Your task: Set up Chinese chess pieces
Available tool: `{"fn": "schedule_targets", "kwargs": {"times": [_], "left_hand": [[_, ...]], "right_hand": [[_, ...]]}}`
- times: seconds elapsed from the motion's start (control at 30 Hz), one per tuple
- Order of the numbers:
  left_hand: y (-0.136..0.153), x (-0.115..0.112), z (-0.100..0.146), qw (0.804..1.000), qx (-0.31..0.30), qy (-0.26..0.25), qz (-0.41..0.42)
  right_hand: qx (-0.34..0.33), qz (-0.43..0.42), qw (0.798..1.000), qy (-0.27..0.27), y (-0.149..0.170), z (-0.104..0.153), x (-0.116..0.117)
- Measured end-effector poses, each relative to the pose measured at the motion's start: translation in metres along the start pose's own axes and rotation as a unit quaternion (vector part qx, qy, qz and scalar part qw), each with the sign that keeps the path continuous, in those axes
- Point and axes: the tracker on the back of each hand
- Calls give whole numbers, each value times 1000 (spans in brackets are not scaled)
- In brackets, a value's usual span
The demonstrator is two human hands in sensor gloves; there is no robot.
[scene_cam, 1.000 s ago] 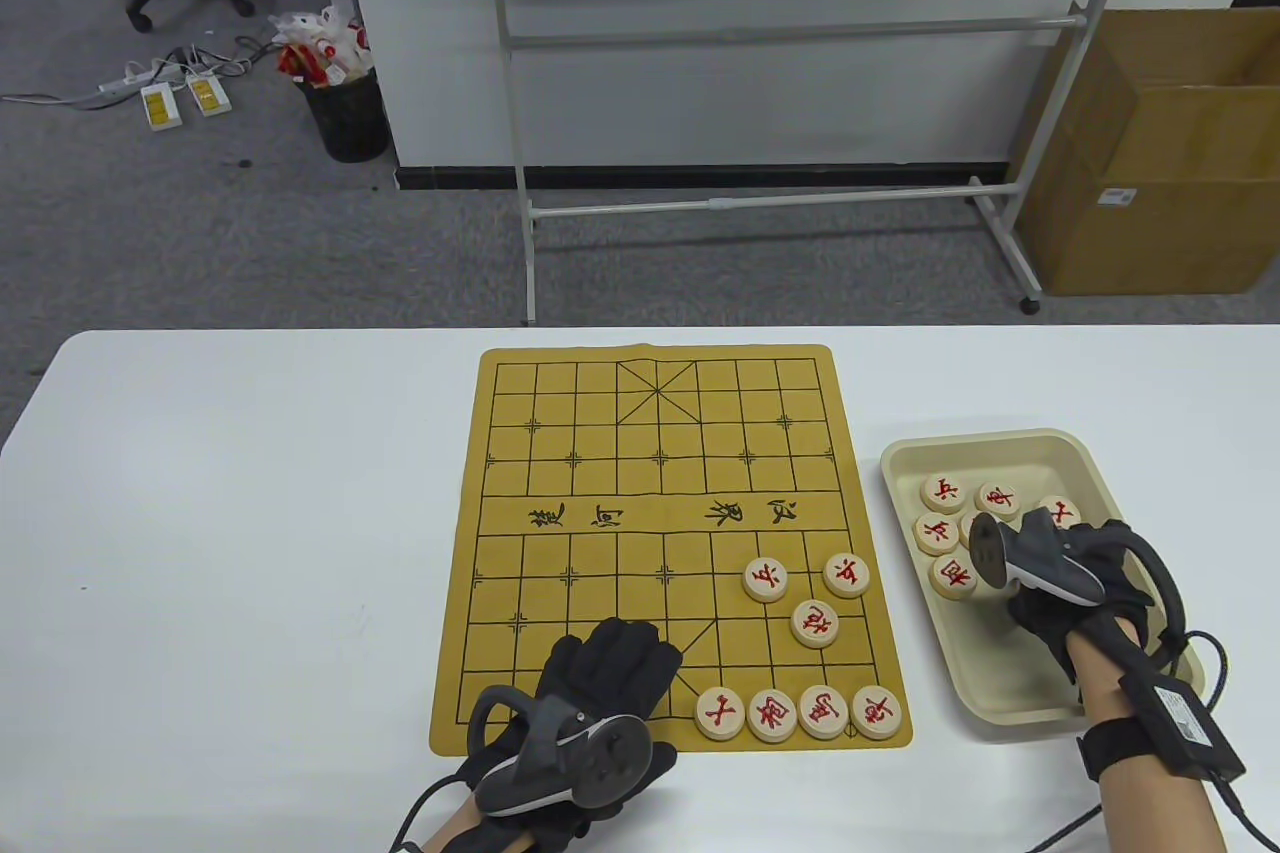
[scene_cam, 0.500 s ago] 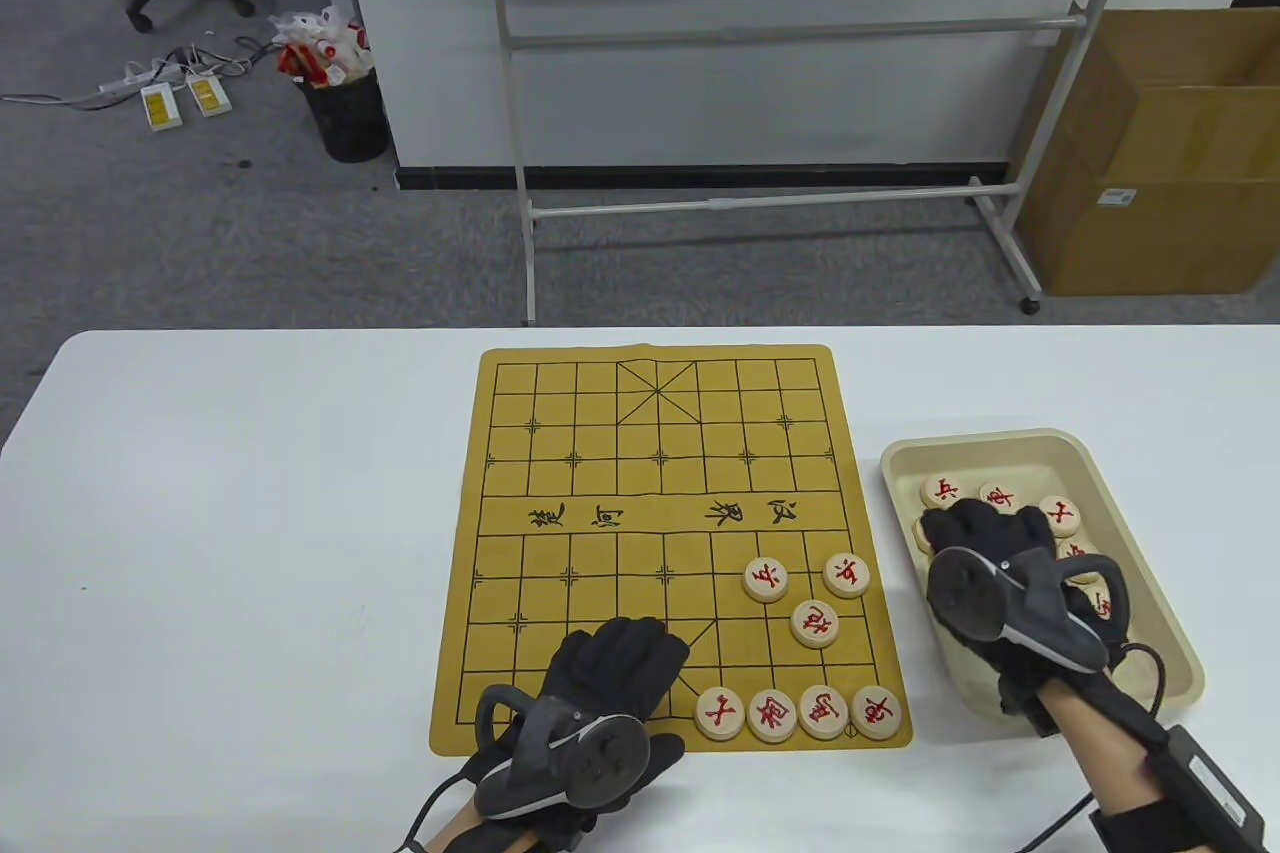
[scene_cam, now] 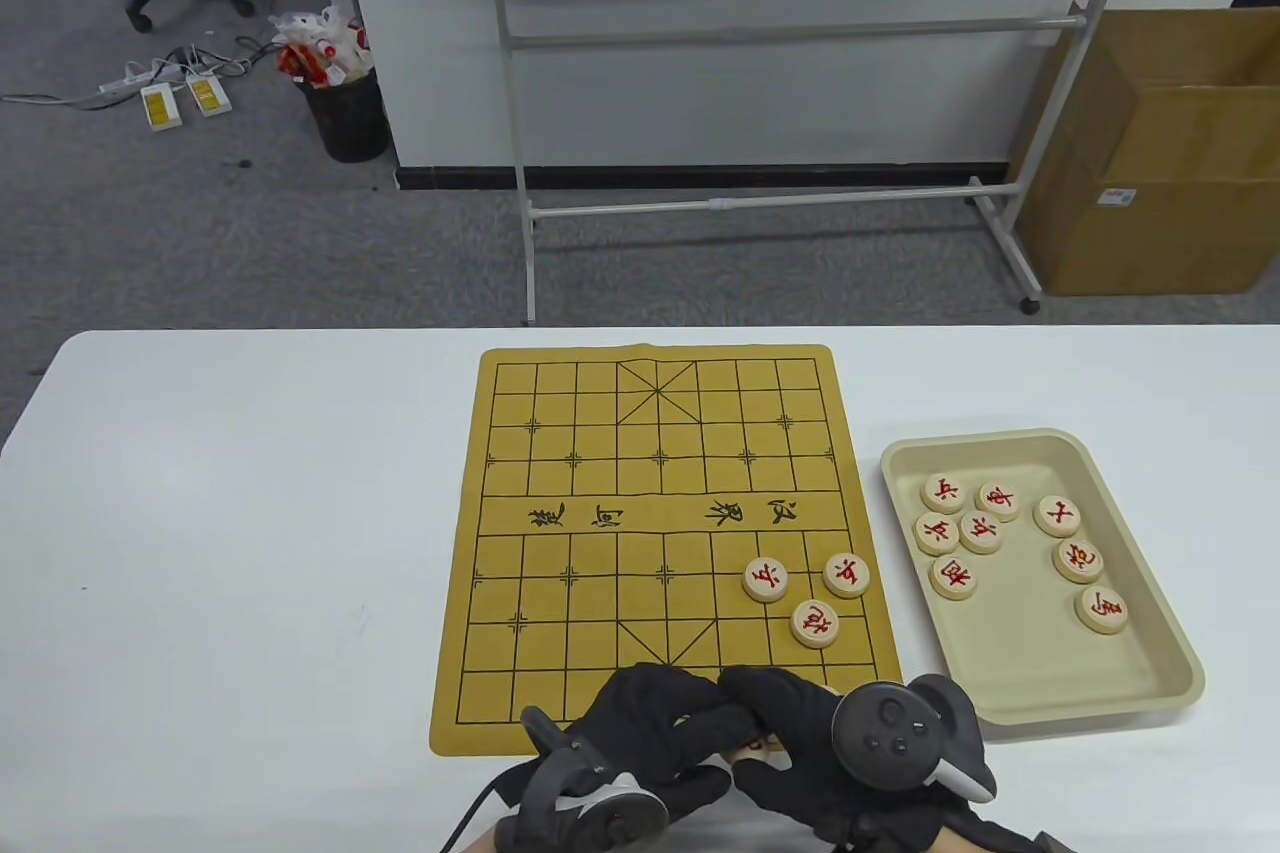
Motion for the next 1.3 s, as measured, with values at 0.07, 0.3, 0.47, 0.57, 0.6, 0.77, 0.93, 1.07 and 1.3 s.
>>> {"fn": "schedule_targets", "kwargs": {"times": [0.07, 0.3, 0.47, 0.57, 0.6, 0.77, 0.93, 1.07, 1.3], "left_hand": [[-1, -1, 0, 1000, -9, -2, -2], [1, 2, -1, 1000, -18, -22, -8], [23, 10, -7, 999, 35, -36, -15], [42, 4, -8, 994, 56, -7, -90], [48, -2, -7, 988, 58, 21, -141], [49, -35, -4, 978, 49, 125, -162], [36, -48, -13, 961, 25, 177, -210], [37, -60, -21, 961, 16, 174, -215], [27, -76, -16, 955, -21, 208, -213]], "right_hand": [[-1, 4, 1000, 15, 2, 1, 0], [-12, -32, 999, 9, 6, -1, 0], [-5, 28, 996, 84, 6, 5, -12], [-4, 69, 992, 110, 6, 11, -16], [-4, 80, 991, 108, 7, 12, -16], [-6, 122, 986, 114, 7, 14, -15], [0, 126, 984, 128, 9, 17, -20], [3, 123, 984, 131, 10, 18, -22], [7, 125, 984, 127, 11, 17, -21]]}}
Point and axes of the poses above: the tracker on the back of each hand, its own y axis roughly to the little-finger side, its own z axis roughly from the fingertips to the wrist, x = y × z, and after that the axes turned 5 degrees about -y, right-handed
